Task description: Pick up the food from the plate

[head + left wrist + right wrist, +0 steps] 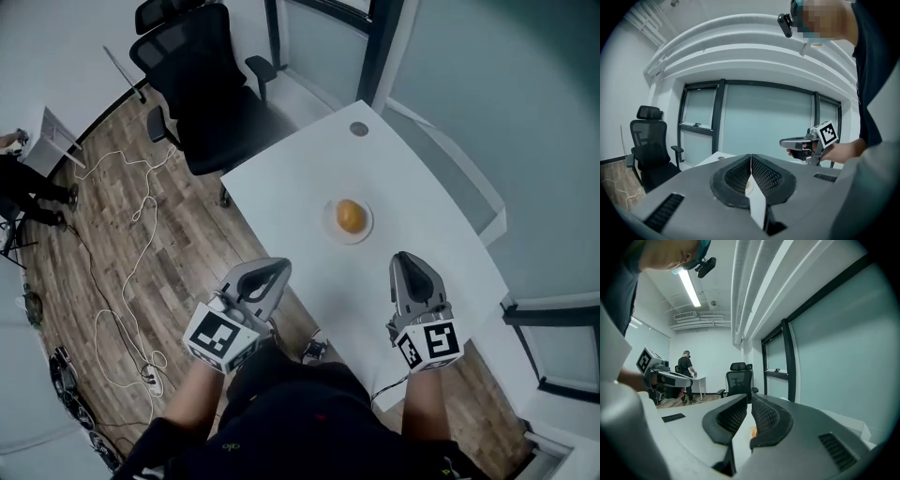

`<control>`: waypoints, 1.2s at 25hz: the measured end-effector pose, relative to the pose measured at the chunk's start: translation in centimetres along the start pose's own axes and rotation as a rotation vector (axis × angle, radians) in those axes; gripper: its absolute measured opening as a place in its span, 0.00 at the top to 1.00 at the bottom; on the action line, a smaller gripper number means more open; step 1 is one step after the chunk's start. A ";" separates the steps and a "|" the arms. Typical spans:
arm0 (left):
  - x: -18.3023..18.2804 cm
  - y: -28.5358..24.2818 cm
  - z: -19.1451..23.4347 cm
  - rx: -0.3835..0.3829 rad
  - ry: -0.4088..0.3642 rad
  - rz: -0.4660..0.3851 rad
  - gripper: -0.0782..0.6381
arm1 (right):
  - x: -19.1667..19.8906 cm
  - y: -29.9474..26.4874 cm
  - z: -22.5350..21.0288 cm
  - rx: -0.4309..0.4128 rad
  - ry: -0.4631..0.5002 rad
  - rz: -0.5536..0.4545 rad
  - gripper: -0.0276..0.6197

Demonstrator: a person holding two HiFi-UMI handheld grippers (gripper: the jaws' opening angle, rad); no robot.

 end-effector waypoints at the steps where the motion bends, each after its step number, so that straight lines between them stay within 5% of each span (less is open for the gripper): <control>1: 0.1 -0.6 0.5 0.010 0.003 0.003 0.86 | 0.2 -0.4 -0.2 0.010 -0.001 0.009 0.92; 11: 1.8 -6.7 7.8 0.172 -0.046 0.007 0.86 | 2.4 -7.9 -0.5 0.120 0.022 0.114 0.90; 16: 3.7 -7.3 11.9 0.173 0.010 0.038 0.86 | 6.9 -14.2 -1.6 0.139 0.115 0.247 0.65; 22: 6.9 -6.9 14.2 0.197 0.062 0.107 0.86 | 13.2 -20.1 -4.0 0.124 0.103 0.454 0.42; 30: 9.9 -7.2 15.0 0.257 0.110 0.173 0.86 | 19.0 -25.2 -7.1 0.172 0.083 0.588 0.39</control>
Point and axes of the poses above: the fingertips, and each gripper's own axes: y backward along the fingers, z to its left, x out of its underside, the point moved 6 cm from there along y, backward along the fingers, and after that the axes turned 9 degrees about -y, right-handed, at the moved point
